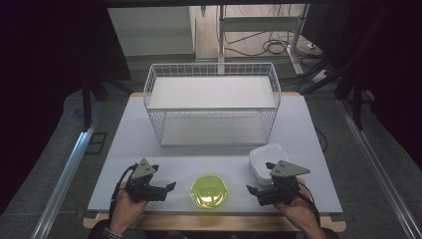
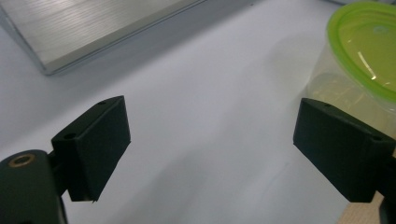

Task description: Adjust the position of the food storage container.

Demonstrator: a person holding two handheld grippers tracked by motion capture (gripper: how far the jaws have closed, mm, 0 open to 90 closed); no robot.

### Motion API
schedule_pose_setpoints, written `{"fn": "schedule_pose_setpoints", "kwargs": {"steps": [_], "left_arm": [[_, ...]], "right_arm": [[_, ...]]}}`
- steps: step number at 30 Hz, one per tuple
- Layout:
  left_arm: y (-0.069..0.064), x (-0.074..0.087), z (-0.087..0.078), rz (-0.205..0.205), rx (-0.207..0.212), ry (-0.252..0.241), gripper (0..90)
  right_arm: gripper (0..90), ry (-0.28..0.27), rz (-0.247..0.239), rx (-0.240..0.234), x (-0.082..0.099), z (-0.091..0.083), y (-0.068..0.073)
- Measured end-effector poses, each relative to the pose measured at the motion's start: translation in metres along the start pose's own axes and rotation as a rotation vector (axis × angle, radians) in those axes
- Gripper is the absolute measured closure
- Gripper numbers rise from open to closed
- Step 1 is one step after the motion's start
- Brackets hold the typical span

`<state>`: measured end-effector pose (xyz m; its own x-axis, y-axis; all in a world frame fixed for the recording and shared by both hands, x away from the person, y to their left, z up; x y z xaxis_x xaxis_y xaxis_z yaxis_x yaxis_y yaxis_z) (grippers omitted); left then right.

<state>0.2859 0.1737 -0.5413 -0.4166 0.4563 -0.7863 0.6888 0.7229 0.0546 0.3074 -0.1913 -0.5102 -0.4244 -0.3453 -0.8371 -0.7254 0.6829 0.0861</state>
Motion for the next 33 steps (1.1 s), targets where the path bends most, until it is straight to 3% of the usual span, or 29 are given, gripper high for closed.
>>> {"fn": "schedule_pose_setpoints", "kwargs": {"steps": [3, 8, 10, 19, 23, 26, 30, 32, 33], "left_arm": [[0.000, -0.001, -0.002, -0.013, 0.003, -0.004, 9.1], [-0.001, -0.003, -0.002, -0.004, -0.008, -0.006, 6.0], [-0.004, -0.004, -0.002, 0.002, 0.016, -0.017, 5.6], [-0.010, -0.010, -0.008, 0.031, 0.014, -0.056, 13.0], [-0.014, -0.016, -0.011, 0.025, 0.053, -0.086, 23.2], [-0.022, -0.022, -0.014, 0.042, 0.079, -0.099, 29.5], [-0.035, -0.033, -0.017, 0.041, 0.132, -0.127, 45.4], [-0.049, -0.041, -0.016, 0.066, 0.150, -0.128, 56.2], [-0.049, -0.041, -0.016, 0.066, 0.150, -0.128, 59.0]], "right_arm": [[0.0, 0.008, -0.003, 0.005, 0.000, 0.000, 0.000], [0.0, 0.012, 0.040, 0.016, 0.000, -0.001, -0.004], [2.4, 0.015, 0.061, 0.019, 0.000, -0.002, -0.005], [8.4, 0.035, 0.091, 0.035, 0.000, -0.002, -0.008], [10.8, 0.030, 0.103, 0.030, 0.000, -0.003, -0.009], [12.7, 0.023, 0.106, 0.027, -0.001, -0.004, -0.009], [13.5, 0.028, 0.104, 0.030, -0.001, -0.003, -0.009], [13.8, 0.033, 0.105, 0.025, -0.001, -0.002, -0.008], [13.8, 0.033, 0.105, 0.025, -0.001, -0.002, -0.008]]}}
Point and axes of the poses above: each handheld gripper's, and its own axes: z roughly forward along the jaws, x roughly out of its underside, y roughly to its left, the point moved 5 cm from there along z, roughly forward along the jaws, and after that the axes turned 8 degrees about z, right-handed, at the moved point
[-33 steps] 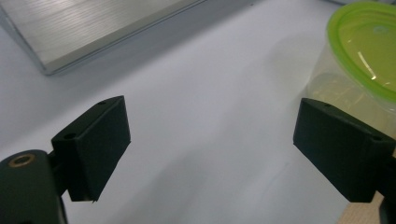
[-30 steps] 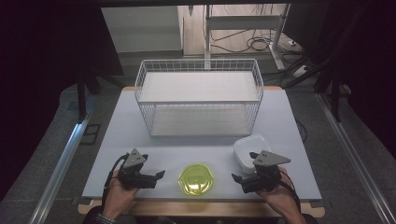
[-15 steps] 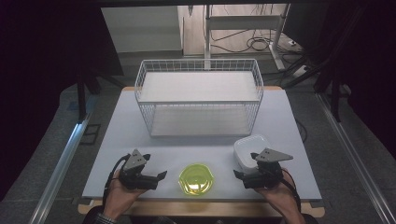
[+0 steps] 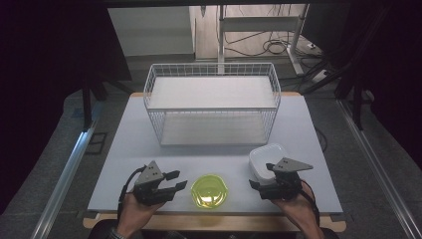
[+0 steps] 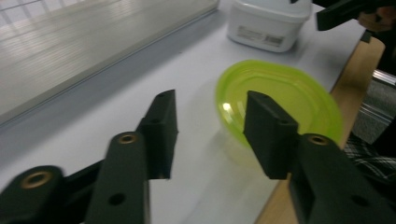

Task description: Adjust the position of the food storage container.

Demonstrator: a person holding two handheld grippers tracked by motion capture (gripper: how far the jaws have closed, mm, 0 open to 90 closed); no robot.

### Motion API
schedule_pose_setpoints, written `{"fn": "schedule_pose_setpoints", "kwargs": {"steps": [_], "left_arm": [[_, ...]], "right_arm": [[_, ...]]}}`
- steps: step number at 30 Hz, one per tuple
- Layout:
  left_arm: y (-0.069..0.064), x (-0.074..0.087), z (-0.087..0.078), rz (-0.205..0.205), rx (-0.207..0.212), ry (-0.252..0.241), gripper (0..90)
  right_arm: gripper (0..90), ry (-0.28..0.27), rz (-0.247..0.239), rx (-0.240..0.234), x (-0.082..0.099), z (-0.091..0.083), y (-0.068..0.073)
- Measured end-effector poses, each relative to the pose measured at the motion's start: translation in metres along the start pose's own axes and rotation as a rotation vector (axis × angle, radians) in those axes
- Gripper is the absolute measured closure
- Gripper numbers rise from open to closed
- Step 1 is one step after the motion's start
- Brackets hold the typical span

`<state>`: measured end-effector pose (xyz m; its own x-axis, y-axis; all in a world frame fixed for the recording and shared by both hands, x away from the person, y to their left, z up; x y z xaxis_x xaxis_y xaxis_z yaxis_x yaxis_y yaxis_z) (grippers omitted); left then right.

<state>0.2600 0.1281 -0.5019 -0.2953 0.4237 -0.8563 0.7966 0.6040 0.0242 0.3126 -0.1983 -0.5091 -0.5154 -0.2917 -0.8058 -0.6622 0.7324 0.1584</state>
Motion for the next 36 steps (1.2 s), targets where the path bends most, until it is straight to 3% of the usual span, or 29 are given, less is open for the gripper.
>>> {"fn": "schedule_pose_setpoints", "kwargs": {"steps": [1, 3, 5, 8, 9, 10, 13, 15, 21, 24, 28, 30, 33, 36], "left_arm": [[-0.009, -0.005, 0.003, 0.020, 0.026, -0.004, 62.3], [-0.014, -0.008, 0.005, 0.032, 0.033, -0.007, 66.0], [-0.028, -0.015, 0.010, 0.063, 0.066, -0.024, 76.7], [-0.038, -0.019, 0.014, 0.078, 0.093, -0.026, 83.9], [-0.046, -0.023, 0.019, 0.094, 0.125, -0.021, 88.7], [-0.046, -0.023, 0.019, 0.094, 0.125, -0.021, 89.7], [-0.058, -0.028, 0.030, 0.093, 0.201, -0.013, 89.8], [-0.070, -0.033, 0.041, 0.117, 0.229, -0.002, 89.8], [-0.088, -0.035, 0.055, 0.137, 0.251, 0.025, 89.8], [-0.093, -0.030, 0.064, 0.151, 0.235, 0.058, 89.8], [-0.089, -0.025, 0.069, 0.135, 0.218, 0.092, 89.8], [-0.085, -0.023, 0.070, 0.105, 0.238, 0.084, 89.7], [-0.082, -0.023, 0.069, 0.093, 0.237, 0.087, 89.6], [-0.084, -0.023, 0.068, 0.026, 0.305, 0.087, 89.7]], "right_arm": [[13.8, 0.006, -0.009, 0.005, 0.000, 0.000, 0.000], [13.8, 0.006, -0.011, 0.005, 0.000, 0.000, 0.000], [13.8, 0.004, -0.011, 0.006, 0.000, 0.000, 0.000], [13.8, 0.007, -0.012, 0.009, 0.001, 0.001, -0.001], [13.8, 0.009, -0.014, 0.014, 0.001, 0.001, -0.002], [13.8, 0.009, -0.014, 0.014, 0.001, 0.001, -0.002], [14.0, 0.021, -0.029, 0.028, 0.002, 0.002, -0.001], [13.9, 0.022, -0.037, 0.033, 0.002, 0.002, -0.001], [14.0, 0.018, -0.034, 0.036, 0.002, 0.001, -0.003], [14.0, 0.016, -0.037, 0.023, 0.002, 0.001, -0.003], [14.0, 0.019, -0.053, 0.029, 0.002, 0.002, 0.000], [14.0, 0.020, -0.058, 0.028, 0.002, 0.003, 0.000], [14.0, 0.021, -0.057, 0.030, 0.003, 0.003, 0.000], [13.9, 0.023, -0.058, 0.032, 0.003, 0.003, -0.001]]}}
Point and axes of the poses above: each handheld gripper's, and its own axes: z roughly forward along the jaws, x roughly out of its underside, y roughly to its left, the point moved 5 cm from there along z, roughly forward along the jaws, and after that the axes turned 8 degrees about z, right-handed, at the moved point
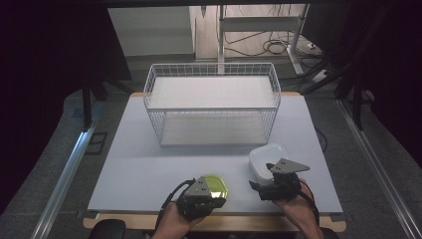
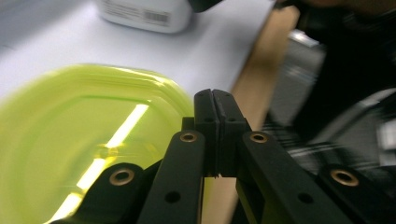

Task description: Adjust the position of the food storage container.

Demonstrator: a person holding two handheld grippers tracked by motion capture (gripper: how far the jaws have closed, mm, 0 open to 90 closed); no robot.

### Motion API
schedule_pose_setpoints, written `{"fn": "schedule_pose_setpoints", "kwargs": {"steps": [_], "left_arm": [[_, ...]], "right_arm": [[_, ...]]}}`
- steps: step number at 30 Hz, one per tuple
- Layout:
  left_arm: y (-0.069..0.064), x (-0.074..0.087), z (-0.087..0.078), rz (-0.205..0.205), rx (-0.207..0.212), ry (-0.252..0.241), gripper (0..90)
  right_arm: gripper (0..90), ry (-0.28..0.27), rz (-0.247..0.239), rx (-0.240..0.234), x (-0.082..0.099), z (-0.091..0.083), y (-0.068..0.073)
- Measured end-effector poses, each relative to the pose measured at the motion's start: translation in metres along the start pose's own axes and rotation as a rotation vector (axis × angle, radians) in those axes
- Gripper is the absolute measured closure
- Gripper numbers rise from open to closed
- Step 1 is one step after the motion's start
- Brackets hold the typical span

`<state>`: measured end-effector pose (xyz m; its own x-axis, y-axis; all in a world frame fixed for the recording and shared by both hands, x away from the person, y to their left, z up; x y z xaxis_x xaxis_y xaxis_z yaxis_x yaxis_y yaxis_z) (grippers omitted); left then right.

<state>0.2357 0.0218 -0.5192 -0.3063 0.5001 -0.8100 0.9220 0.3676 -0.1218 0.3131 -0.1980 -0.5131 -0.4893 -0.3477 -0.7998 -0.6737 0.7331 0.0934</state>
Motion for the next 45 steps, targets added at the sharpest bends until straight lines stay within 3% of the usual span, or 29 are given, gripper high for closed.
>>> {"fn": "schedule_pose_setpoints", "kwargs": {"steps": [3, 6, 9, 18, 19, 25, 29, 33, 38, 45], "left_arm": [[-0.006, -0.001, 0.003, 0.053, -0.038, 0.036, 89.6], [-0.002, 0.003, 0.007, 0.032, -0.049, 0.050, 89.8], [0.003, 0.006, 0.007, 0.042, -0.090, 0.074, 89.8], [0.026, 0.013, -0.003, -0.003, -0.150, 0.074, 89.9], [0.032, 0.015, -0.007, -0.011, -0.177, 0.078, 89.8], [0.050, 0.020, -0.017, -0.039, -0.225, 0.079, 89.9], [0.067, 0.027, -0.030, -0.090, -0.264, 0.079, 89.9], [0.071, 0.027, -0.038, -0.113, -0.260, 0.060, 89.9], [0.074, 0.018, -0.043, -0.097, -0.263, 0.053, 89.9], [0.099, 0.000, -0.036, -0.098, -0.277, 0.056, 89.8]], "right_arm": [[13.9, -0.002, -0.002, 0.002, 0.000, 0.000, 0.000], [13.9, -0.002, -0.007, 0.005, 0.000, 0.001, 0.000], [13.8, -0.002, -0.009, 0.003, 0.000, 0.001, 0.000], [13.8, -0.001, -0.017, 0.005, 0.000, 0.001, 0.001], [13.8, -0.001, -0.018, 0.005, 0.000, 0.001, 0.001], [13.9, 0.001, -0.022, 0.007, 0.000, 0.001, 0.001], [13.8, 0.001, -0.019, 0.008, 0.000, 0.001, 0.001], [13.9, -0.004, -0.012, 0.005, 0.000, 0.001, 0.001], [13.9, -0.003, -0.006, 0.011, 0.000, 0.002, 0.001], [13.8, -0.009, -0.025, 0.019, -0.001, 0.004, 0.002]]}}
Point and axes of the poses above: each handheld gripper's, and its own axes: z roughly forward along the jaws, x roughly out of its underside, y roughly to its left, the point moved 5 cm from there along z, roughly forward along the jaws, and after that the axes turned 8 degrees about z, right-handed, at the moved point
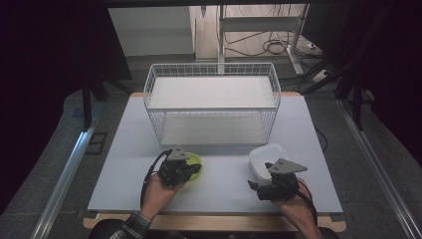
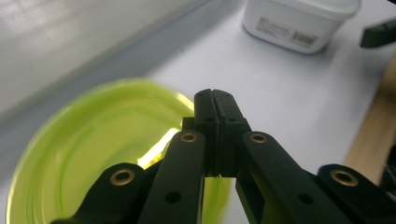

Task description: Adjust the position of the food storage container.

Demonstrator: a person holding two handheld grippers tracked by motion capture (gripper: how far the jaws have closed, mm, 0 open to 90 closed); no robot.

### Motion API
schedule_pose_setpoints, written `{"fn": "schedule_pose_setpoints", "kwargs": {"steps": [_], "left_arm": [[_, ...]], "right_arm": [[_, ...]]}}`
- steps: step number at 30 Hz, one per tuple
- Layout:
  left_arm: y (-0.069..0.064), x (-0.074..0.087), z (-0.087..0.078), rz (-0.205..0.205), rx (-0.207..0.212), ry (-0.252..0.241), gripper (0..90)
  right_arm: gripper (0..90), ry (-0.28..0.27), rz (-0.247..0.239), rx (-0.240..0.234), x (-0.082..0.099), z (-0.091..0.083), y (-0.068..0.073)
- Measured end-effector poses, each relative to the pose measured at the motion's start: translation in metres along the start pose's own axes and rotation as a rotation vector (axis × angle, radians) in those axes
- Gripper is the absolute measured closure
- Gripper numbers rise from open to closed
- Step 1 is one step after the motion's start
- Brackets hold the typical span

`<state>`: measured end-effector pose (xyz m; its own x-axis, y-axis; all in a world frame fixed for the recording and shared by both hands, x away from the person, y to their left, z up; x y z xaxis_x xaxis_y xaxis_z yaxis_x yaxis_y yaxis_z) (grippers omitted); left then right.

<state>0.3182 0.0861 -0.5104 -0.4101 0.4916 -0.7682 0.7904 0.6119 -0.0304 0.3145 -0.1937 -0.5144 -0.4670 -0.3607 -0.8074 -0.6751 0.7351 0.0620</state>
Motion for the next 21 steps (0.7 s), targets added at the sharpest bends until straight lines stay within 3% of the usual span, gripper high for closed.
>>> {"fn": "schedule_pose_setpoints", "kwargs": {"steps": [3, 7, 10, 12, 15, 21], "left_arm": [[0.001, -0.013, 0.010, 0.018, 0.000, 0.003, 89.8], [0.001, -0.022, 0.027, 0.070, -0.023, 0.052, 89.8], [0.002, -0.018, 0.036, 0.061, -0.033, 0.098, 89.8], [0.003, -0.016, 0.037, 0.047, -0.020, 0.095, 89.9], [0.005, -0.013, 0.033, 0.051, -0.040, 0.114, 89.9], [0.015, 0.001, 0.023, 0.014, -0.058, 0.131, 89.9]], "right_arm": [[13.7, 0.000, -0.008, 0.003, 0.000, 0.000, 0.001], [13.4, -0.009, -0.015, 0.014, 0.000, 0.000, 0.001], [13.2, -0.020, -0.012, 0.022, -0.001, -0.002, 0.000], [13.0, -0.029, -0.011, 0.027, -0.002, -0.003, -0.001], [11.9, -0.040, -0.003, 0.038, -0.003, -0.004, -0.002], [11.9, -0.040, 0.000, 0.043, -0.002, -0.004, -0.003]]}}
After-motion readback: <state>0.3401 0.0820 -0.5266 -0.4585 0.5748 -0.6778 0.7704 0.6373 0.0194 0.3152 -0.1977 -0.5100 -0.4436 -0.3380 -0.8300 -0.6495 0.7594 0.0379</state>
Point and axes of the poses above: each handheld gripper's, and its own axes: z roughly forward along the jaws, x roughly out of its underside, y roughly to its left, the point moved 5 cm from there along z, roughly forward along the jaws, and after that the axes turned 8 degrees about z, right-handed, at the moved point
